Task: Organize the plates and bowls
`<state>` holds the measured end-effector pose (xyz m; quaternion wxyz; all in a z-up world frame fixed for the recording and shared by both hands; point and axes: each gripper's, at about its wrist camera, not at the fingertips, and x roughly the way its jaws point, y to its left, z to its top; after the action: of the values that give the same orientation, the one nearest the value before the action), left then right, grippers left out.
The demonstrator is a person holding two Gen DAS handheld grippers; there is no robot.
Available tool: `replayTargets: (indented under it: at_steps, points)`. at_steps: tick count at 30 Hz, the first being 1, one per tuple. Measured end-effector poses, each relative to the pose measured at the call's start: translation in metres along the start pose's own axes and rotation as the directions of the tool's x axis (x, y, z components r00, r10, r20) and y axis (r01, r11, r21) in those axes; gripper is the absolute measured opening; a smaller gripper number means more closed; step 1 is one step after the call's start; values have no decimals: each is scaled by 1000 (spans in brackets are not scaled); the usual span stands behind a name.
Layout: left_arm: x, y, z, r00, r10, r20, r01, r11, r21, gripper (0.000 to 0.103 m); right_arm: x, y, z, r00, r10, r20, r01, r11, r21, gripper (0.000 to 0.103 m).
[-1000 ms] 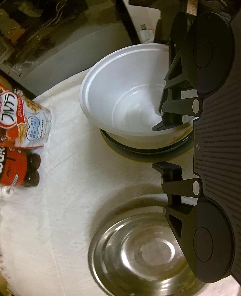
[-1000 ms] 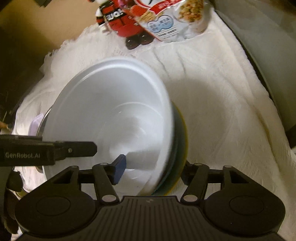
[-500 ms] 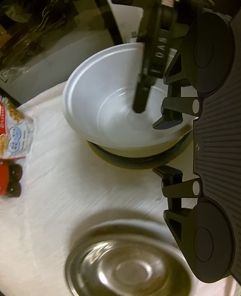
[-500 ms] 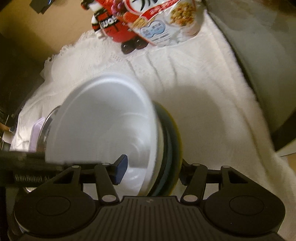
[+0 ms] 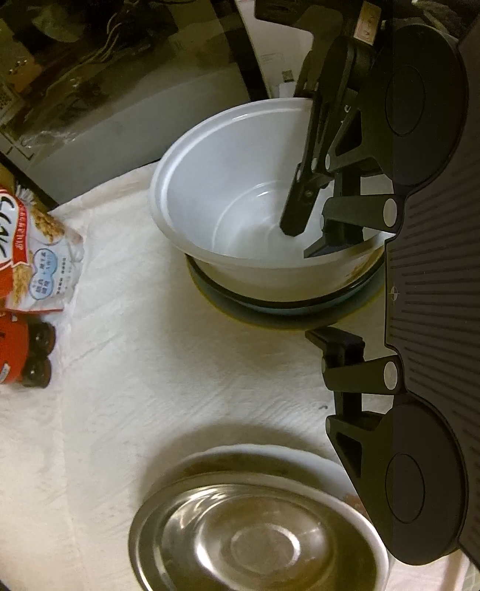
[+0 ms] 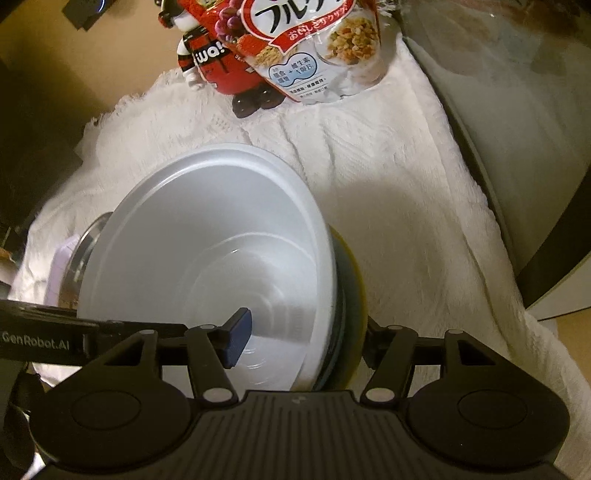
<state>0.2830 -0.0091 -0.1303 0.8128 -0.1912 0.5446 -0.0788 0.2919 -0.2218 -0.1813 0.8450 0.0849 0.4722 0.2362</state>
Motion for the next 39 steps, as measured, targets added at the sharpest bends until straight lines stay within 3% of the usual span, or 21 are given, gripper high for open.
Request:
replayTargets:
  at_steps: [3, 11, 24, 29, 39]
  points:
    - [-4, 2, 1, 999, -3, 36, 3, 1000, -22, 42, -1, 0, -2, 1000, -20, 14, 20, 1000, 0, 61]
    - [-2, -4, 4, 999, 23, 34, -24, 1000, 3, 42, -25, 1, 4, 988, -70, 140, 75, 997, -31, 61]
    - [3, -1, 8, 999, 28, 32, -28, 1000, 4, 42, -4, -1, 4, 998, -35, 51, 35, 999, 1, 60]
    - [6, -2, 9, 999, 24, 23, -24, 1000, 9, 38, -4, -4, 1, 999, 6, 41, -7, 1000, 30, 60]
    - [6, -3, 7, 999, 27, 27, -27, 999, 16, 38, -5, -2, -2, 999, -3, 33, 2, 999, 33, 60]
